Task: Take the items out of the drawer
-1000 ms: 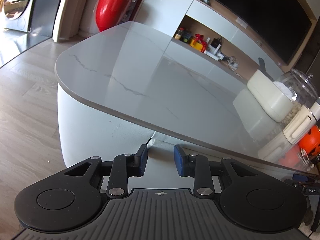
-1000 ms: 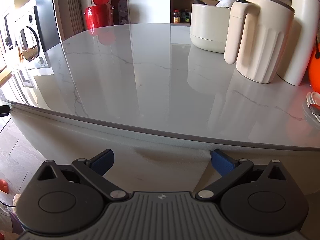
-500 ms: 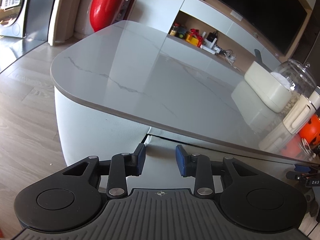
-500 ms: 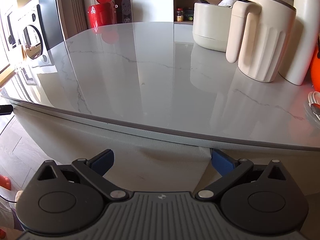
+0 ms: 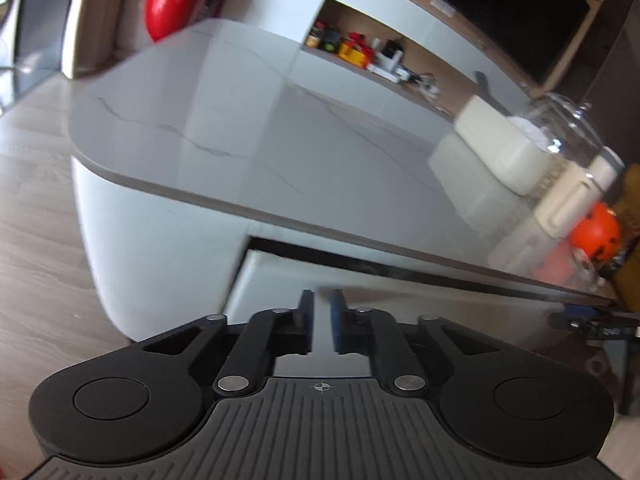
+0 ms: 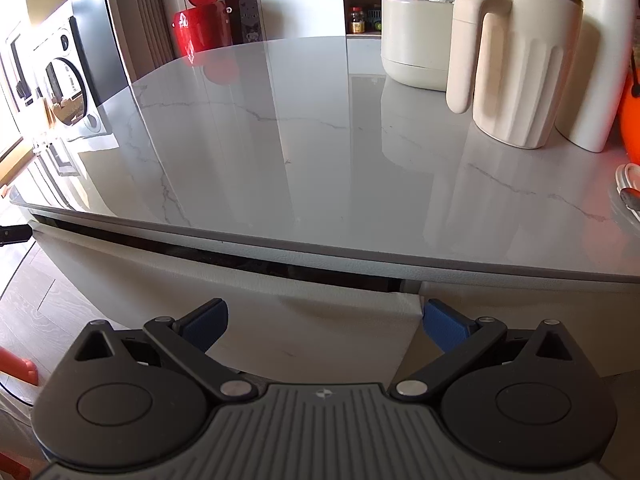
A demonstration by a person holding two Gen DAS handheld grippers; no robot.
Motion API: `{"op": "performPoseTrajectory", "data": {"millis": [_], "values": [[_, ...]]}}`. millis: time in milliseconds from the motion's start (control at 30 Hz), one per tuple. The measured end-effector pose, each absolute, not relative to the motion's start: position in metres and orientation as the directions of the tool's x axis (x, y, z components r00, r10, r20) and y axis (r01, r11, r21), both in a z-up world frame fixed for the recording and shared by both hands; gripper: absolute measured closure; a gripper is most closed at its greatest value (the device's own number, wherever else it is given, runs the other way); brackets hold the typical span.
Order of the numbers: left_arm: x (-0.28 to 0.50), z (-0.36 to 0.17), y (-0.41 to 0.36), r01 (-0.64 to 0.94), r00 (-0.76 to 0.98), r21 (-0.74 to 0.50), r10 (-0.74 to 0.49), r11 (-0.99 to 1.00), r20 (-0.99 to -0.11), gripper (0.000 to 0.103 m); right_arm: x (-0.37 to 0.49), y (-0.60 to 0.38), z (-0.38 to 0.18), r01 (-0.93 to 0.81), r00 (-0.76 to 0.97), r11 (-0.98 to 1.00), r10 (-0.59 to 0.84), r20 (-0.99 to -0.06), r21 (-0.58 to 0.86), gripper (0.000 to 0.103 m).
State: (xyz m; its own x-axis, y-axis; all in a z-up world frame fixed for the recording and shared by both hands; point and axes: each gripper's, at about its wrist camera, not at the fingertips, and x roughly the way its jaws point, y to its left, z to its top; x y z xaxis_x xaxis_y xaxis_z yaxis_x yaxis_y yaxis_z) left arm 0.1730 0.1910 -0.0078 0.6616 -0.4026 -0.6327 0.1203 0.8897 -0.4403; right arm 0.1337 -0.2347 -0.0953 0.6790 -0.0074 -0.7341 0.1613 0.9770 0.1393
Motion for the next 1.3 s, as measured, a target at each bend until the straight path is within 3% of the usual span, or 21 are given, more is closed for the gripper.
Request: {"op": "performPoseTrajectory", "data": {"millis": [100, 167, 400, 767, 1000, 1200, 1300], "values": [[0.164, -0.005, 0.146, 0.235, 0.664, -0.264, -0.353, 0.936, -0.659, 0.091, 0.137, -0.232, -0.095, 0.162, 0.668, 0.979, -0.015, -0.744, 0.126, 0.0], [0.162, 0.001, 0.13, 0.245, 0.684, -0.221, -0.329, 0.944, -0.651, 0.089, 0.137, -0.227, -0.096, 0.15, 0.657, 0.984, -0.029, -0.753, 0.093, 0.0], [0.181, 0.013, 0.12, 0.092, 0.754, -0.142, -0.162, 0.986, -0.637, 0.088, 0.142, -0.219, -0.097, 0.169, 0.663, 0.981, -0.04, -0.747, 0.097, 0.0], [0.203, 0.006, 0.085, 0.174, 0.7, -0.04, -0.153, 0.984, -0.698, 0.085, 0.138, -0.219, -0.103, 0.147, 0.673, 0.986, -0.042, -0.739, 0.078, 0.0], [0.199, 0.009, 0.084, 0.195, 0.66, -0.045, -0.165, 0.98, -0.733, 0.085, 0.132, -0.219, -0.102, 0.139, 0.668, 0.987, -0.034, -0.743, 0.08, 0.0], [0.187, 0.009, 0.081, 0.202, 0.66, -0.036, -0.164, 0.979, -0.733, 0.084, 0.128, -0.21, -0.076, 0.22, 0.716, 0.969, -0.083, -0.693, 0.111, 0.0], [0.186, 0.009, 0.082, 0.184, 0.666, -0.052, -0.163, 0.982, -0.728, 0.084, 0.151, -0.195, -0.075, 0.241, 0.68, 0.952, -0.026, -0.732, 0.191, 0.0]]}}
